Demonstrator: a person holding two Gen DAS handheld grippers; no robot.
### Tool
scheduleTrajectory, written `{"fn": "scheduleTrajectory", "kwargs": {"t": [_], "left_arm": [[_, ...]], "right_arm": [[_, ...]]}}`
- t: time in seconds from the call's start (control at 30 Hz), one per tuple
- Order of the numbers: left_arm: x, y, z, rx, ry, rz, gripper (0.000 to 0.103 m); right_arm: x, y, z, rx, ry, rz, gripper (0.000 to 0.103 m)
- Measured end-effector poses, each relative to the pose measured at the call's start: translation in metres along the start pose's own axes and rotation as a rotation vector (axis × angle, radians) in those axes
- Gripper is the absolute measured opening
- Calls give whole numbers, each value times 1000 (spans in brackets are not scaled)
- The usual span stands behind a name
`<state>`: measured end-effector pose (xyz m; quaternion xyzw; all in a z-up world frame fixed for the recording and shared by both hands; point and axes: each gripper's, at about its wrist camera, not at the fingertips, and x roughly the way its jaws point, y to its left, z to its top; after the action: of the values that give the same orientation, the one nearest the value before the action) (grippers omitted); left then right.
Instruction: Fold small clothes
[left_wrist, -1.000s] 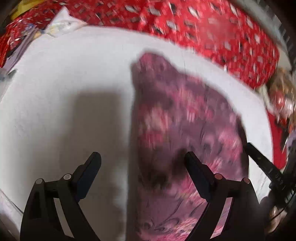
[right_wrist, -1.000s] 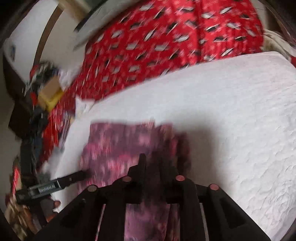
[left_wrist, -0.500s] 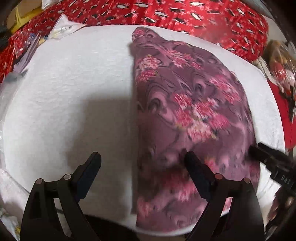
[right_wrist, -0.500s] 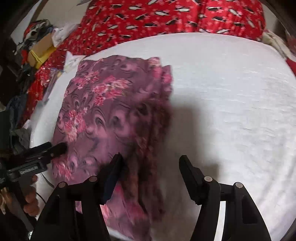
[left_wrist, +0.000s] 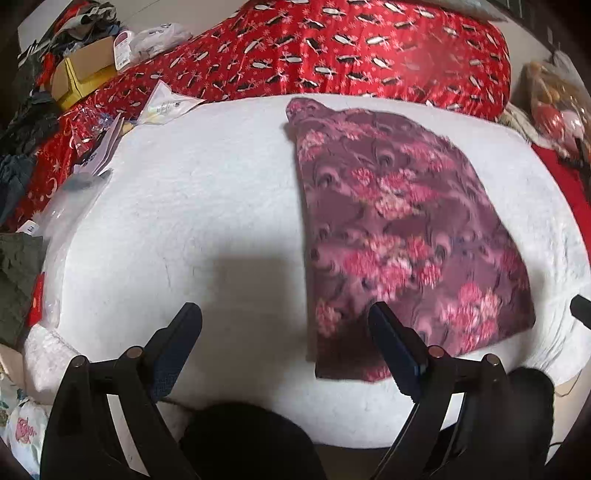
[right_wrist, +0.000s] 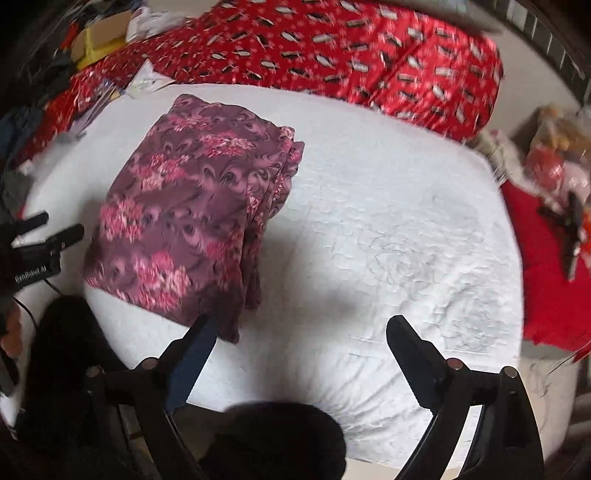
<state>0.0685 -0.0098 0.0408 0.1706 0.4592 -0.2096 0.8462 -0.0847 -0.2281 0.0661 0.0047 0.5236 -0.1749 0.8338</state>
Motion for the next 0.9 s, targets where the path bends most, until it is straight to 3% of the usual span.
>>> {"fn": "scheduleTrajectory", "kwargs": {"t": [0.27,0.47,0.9], "left_arm": [[-16,-11,-18,20,-24,13,93],[-24,-18,-24,33,-42,9,93],[-42,-35,-27,68,-84,-10,93]], "right_arm": [[-17,10,-15,71,-101,-15,95],[-23,21,-18,46,-136,-35,95],[-30,16,-29,116,-171,15,98]]}}
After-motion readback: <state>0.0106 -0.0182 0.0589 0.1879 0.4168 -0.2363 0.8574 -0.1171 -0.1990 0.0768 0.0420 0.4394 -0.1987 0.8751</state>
